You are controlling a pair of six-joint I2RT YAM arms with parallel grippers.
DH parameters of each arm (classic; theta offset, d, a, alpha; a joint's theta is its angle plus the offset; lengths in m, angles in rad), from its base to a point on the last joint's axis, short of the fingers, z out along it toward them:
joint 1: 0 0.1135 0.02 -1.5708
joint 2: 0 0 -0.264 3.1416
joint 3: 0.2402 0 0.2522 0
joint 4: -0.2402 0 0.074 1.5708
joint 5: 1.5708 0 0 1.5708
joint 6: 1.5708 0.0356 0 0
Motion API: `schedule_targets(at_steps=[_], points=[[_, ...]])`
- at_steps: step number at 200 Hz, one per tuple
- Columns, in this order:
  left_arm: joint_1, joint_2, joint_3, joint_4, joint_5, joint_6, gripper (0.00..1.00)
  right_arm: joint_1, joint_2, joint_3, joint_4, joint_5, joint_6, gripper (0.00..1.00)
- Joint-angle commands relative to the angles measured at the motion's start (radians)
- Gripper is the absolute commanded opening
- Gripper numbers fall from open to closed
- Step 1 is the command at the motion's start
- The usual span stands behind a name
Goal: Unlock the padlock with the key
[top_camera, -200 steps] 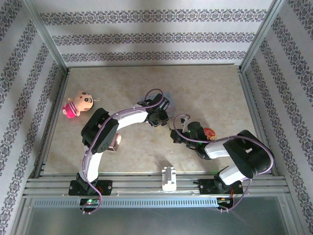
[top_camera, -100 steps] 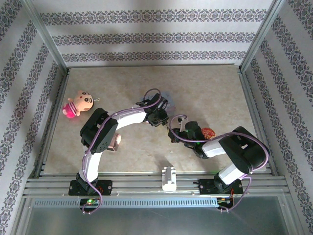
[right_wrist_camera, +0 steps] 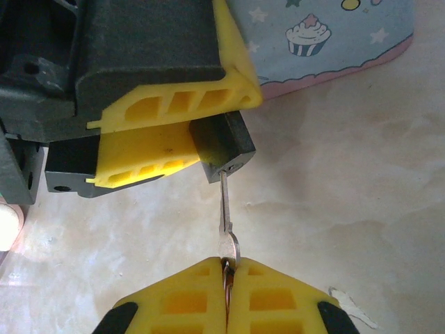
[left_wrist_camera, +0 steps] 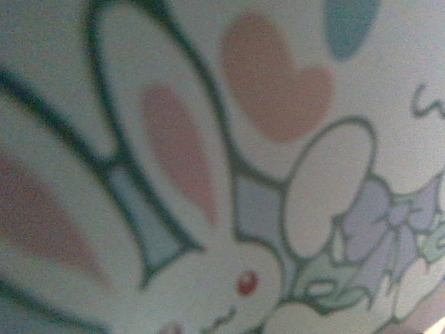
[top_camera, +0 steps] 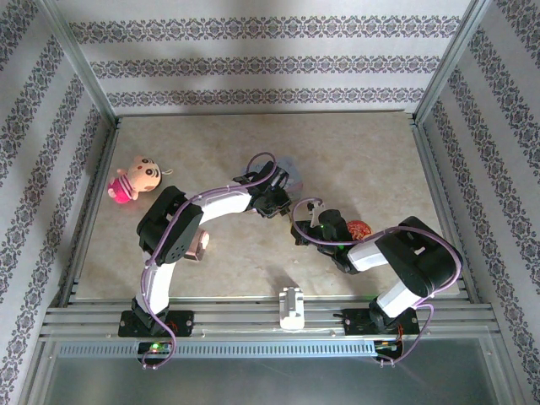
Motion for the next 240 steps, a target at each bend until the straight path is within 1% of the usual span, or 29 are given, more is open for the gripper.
schedule_targets(at_steps=[1, 97, 240], points=[[0.021, -0.024, -0.024, 0.013, 0.036, -0.041, 0.1, 0.01, 0.015, -0.012, 0.041, 0.015, -0.019, 0.0], [0.028, -0.034, -0.039, 0.037, 0.078, -0.047, 0.1, 0.009, 0.045, -0.014, 0.069, 0.021, -0.012, 0.0], [0.034, -0.015, -0.045, 0.044, 0.109, -0.059, 0.1, 0.008, 0.012, -0.025, 0.093, 0.021, -0.032, 0.0]])
